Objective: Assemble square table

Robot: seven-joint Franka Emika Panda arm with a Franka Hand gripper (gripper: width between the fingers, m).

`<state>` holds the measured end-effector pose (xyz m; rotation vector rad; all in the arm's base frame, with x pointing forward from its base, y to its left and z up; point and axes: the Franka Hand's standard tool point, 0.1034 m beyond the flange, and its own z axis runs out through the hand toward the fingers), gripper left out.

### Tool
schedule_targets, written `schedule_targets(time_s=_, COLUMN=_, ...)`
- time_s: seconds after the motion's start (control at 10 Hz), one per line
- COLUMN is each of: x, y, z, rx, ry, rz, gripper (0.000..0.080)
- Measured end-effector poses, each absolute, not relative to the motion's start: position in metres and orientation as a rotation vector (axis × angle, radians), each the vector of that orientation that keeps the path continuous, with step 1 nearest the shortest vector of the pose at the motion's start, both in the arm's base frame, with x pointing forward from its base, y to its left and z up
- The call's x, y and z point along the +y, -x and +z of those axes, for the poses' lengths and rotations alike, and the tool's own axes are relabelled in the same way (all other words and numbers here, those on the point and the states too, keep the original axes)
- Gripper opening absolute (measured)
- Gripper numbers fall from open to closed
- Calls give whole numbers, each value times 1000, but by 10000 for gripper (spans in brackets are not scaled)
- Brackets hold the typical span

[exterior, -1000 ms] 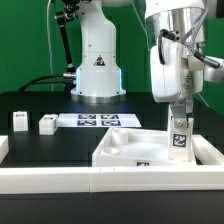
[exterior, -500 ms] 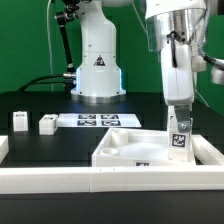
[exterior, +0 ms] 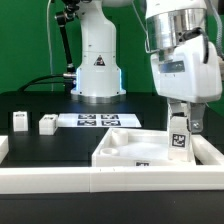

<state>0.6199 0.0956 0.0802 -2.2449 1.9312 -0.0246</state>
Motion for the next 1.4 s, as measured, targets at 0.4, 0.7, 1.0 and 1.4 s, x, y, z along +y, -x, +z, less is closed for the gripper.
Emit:
schedule_targets(time_s=0.4, x=92, y=-627, z=84, rx=1513, ry=2597, rz=-26, gripper=649)
schedule_targets(time_s=0.7, x=90, y=-628, z=84, rx=1172, ry=2795, rz=-56, gripper=649)
schedule_targets(time_s=1.0, x=89, y=-628, z=84, rx=897, ry=2907, rz=-76, gripper=649)
schedule_targets(time_s=1.4, x=84, y=-627, z=80, rx=831, ry=2931, rz=-114, gripper=527)
